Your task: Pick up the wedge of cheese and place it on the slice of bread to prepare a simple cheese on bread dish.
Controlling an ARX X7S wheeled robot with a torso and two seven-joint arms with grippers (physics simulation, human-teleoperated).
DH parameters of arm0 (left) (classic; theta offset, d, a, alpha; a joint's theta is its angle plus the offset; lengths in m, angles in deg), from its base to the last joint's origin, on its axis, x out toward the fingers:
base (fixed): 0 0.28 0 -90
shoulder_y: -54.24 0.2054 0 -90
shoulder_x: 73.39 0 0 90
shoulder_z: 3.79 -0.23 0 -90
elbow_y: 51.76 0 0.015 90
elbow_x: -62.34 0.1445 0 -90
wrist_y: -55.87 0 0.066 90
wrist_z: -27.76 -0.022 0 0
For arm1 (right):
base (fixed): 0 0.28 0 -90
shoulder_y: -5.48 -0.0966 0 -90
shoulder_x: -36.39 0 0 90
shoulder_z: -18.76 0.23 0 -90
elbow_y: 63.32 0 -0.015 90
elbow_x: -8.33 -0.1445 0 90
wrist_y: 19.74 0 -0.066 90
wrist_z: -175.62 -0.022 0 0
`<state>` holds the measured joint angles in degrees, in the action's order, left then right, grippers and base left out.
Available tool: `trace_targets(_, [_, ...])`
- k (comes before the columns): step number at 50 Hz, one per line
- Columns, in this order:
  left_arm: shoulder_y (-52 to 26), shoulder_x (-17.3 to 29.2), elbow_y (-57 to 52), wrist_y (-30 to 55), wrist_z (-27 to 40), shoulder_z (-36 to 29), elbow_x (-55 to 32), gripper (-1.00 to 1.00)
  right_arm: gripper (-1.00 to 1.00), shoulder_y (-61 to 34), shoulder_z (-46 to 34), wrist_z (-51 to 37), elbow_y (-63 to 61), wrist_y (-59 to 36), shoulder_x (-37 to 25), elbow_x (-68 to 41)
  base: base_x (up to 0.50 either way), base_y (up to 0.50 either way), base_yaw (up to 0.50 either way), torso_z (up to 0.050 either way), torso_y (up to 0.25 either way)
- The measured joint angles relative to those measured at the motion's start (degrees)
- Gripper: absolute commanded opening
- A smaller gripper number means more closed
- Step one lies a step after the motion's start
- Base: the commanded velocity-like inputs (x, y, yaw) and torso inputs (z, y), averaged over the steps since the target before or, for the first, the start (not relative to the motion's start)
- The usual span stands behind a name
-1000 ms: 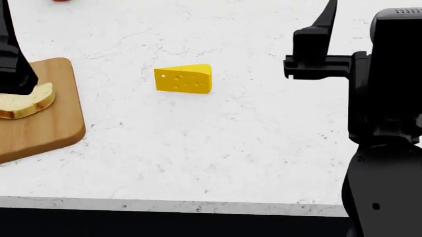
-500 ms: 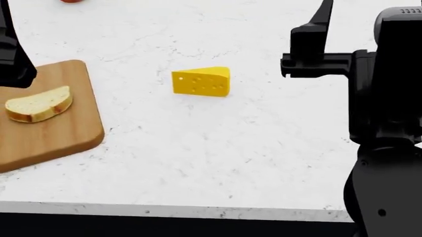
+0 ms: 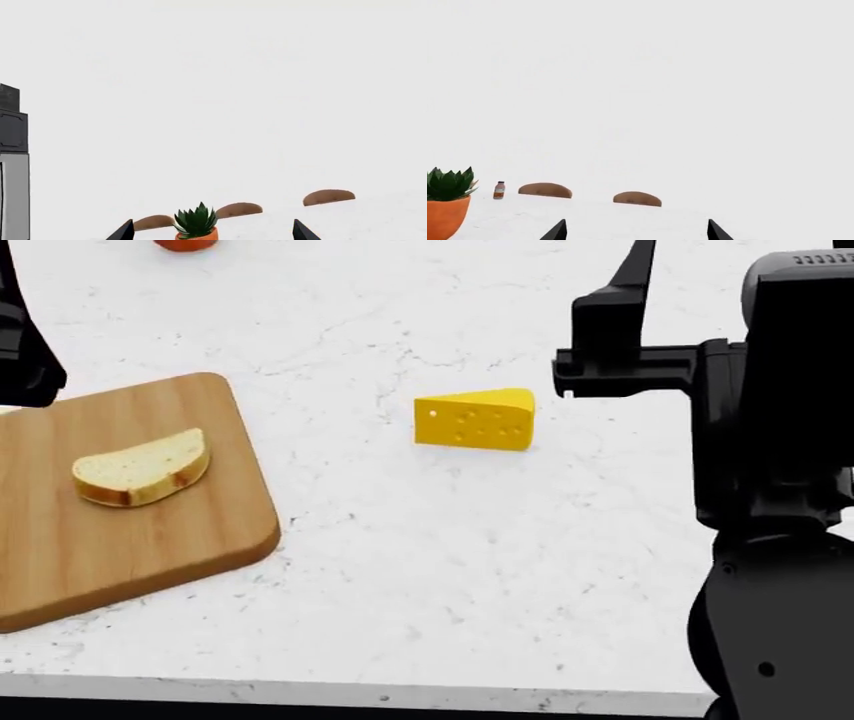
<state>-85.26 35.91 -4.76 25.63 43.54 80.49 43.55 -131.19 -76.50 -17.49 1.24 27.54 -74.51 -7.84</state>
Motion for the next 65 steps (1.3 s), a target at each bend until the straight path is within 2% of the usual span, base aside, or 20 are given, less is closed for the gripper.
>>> trace_targets(9, [-2.17,-0.76,3.83,0.06,-0.28,1.85,-0.89,1.0,1.0,-2.23,-1.49,0.02,3.31,0.12,0.39,0.77,0.0,0.0,0.0,0.0,0.0])
trace_targets(29, [-8.47,-0.38,18.9,-4.76,-1.85,-0.55,1.39,1.0,1.0,-10.53,-5.06,1.09,18.1,4.18,2.39,3.19,0.0,0.0,0.0,0.0,0.0])
trace_targets(36, [-10.04,-0.46,22.82,-5.99,-2.19,-1.11,1.85,1.0,1.0,-11.75,-5.49,1.69,21.64,6.05,2.65,3.47,0.12,0.28,0.0,0.0,0.0])
trace_targets(53, [-11.48,-0.4,26.52,-7.29,-2.45,-2.05,2.34,1.0,1.0,-12.65,-6.14,2.03,25.12,7.71,2.84,3.66,0.18,0.33,0.0,0.0,0.0])
trace_targets(65, [-11.43,-0.4,27.44,-7.99,-2.52,-2.63,2.44,1.0,1.0,-12.44,-6.06,1.82,25.95,8.2,2.84,3.48,0.26,0.15,0.0,0.0,0.0])
